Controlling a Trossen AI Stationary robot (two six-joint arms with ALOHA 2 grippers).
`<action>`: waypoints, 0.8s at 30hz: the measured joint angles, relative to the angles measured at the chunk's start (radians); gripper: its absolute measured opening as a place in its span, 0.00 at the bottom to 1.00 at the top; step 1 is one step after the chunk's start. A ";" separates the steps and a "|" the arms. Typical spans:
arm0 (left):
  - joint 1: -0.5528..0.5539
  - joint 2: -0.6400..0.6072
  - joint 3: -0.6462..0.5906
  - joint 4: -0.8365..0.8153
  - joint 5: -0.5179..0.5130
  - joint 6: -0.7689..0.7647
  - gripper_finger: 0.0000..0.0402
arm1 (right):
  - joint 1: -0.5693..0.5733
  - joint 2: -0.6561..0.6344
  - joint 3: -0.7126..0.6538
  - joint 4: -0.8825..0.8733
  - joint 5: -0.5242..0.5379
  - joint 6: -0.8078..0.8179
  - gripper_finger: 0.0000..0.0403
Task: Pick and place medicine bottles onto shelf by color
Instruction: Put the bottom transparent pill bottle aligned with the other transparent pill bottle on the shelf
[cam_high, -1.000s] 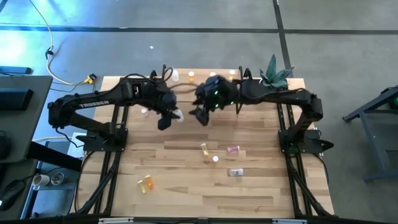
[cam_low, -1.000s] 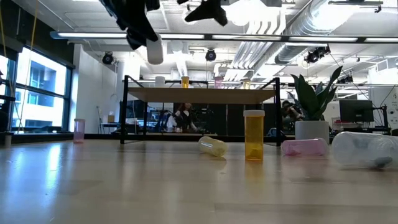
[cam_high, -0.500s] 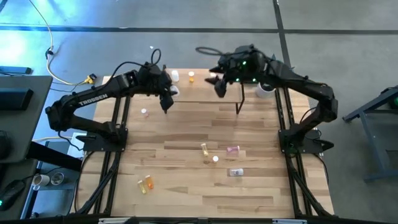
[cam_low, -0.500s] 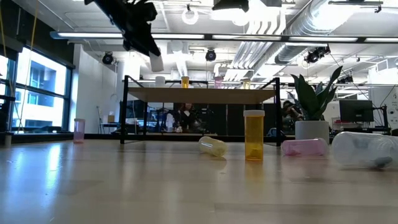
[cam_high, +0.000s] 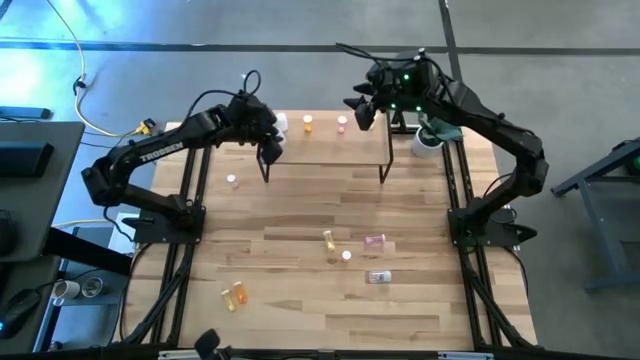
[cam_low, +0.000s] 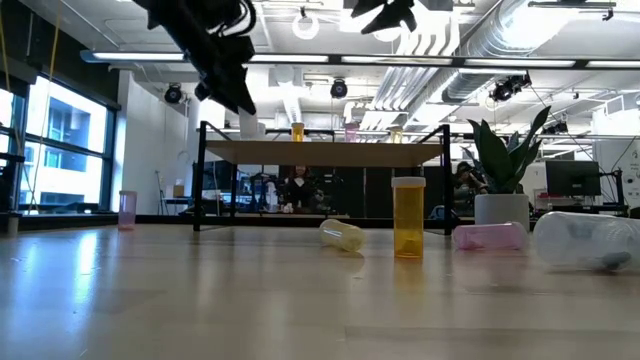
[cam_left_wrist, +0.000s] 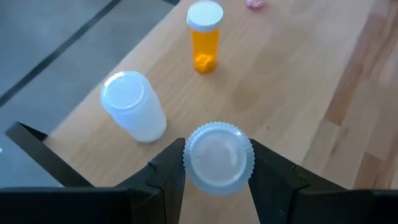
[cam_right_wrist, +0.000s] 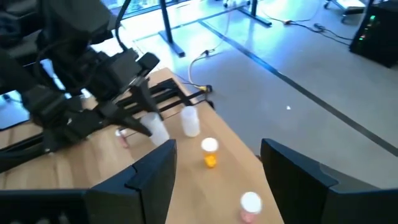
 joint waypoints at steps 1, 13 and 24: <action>0.000 0.004 0.000 0.001 0.000 -0.008 0.33 | -0.006 0.000 0.000 0.000 0.000 0.000 0.56; 0.000 0.052 0.000 0.001 0.000 -0.001 0.33 | -0.021 0.000 0.000 0.000 0.000 0.000 0.56; -0.001 0.073 0.003 0.025 -0.019 -0.002 0.36 | -0.021 0.000 0.000 0.000 -0.001 0.000 0.56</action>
